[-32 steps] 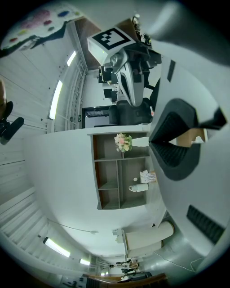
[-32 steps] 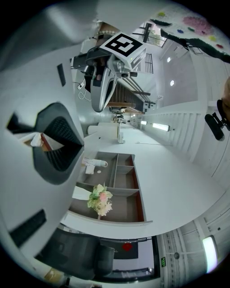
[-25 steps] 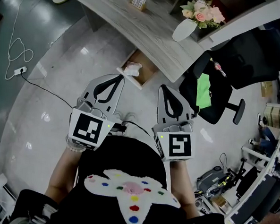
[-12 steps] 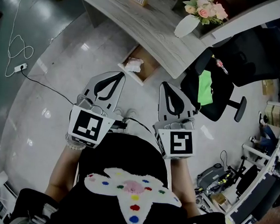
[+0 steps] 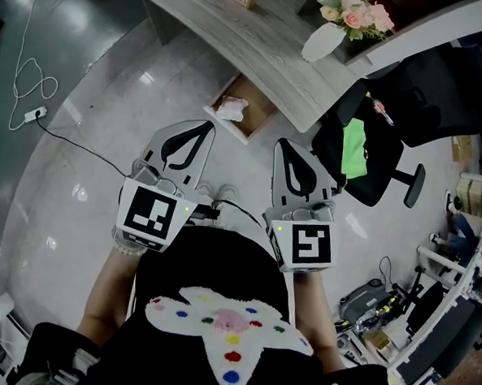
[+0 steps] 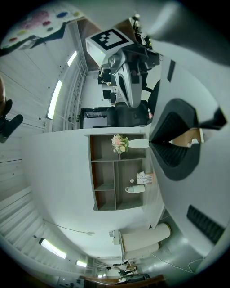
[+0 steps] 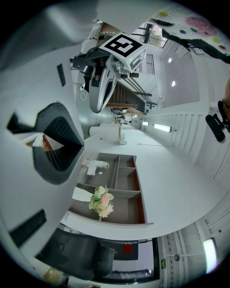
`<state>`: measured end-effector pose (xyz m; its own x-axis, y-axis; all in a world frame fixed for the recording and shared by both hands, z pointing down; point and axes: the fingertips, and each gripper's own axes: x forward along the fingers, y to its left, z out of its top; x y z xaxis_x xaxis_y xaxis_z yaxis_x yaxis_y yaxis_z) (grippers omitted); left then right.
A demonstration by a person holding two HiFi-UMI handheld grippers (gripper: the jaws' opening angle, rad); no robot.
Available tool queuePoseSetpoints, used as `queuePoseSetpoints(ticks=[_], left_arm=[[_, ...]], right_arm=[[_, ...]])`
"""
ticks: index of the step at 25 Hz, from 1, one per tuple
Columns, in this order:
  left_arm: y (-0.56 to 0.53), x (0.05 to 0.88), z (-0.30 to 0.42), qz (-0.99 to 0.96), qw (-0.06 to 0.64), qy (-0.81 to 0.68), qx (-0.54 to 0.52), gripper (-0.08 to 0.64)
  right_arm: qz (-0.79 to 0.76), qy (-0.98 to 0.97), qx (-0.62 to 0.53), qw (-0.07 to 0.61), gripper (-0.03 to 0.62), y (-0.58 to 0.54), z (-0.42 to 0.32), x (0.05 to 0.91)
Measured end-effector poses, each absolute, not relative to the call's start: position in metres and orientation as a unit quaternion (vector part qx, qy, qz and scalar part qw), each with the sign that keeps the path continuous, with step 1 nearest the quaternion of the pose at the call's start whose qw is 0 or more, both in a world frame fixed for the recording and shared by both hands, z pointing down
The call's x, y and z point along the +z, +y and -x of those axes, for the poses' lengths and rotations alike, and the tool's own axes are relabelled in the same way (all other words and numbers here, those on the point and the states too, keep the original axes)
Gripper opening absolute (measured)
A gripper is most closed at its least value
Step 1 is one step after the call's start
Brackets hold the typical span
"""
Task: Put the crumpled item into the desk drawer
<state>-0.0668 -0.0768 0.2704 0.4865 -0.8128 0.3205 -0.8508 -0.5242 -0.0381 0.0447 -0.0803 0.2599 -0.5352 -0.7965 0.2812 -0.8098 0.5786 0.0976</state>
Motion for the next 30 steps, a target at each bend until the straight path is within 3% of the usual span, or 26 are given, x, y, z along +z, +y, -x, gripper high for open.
queuePoseSetpoints(ticks=[30], left_arm=[[-0.0711,0.2715,0.0680,-0.862,0.063,-0.480,0.150,0.012]], right_arm=[[-0.456,-0.876,0.022,0.159,0.003,-0.0725,-0.0401,0.2629]])
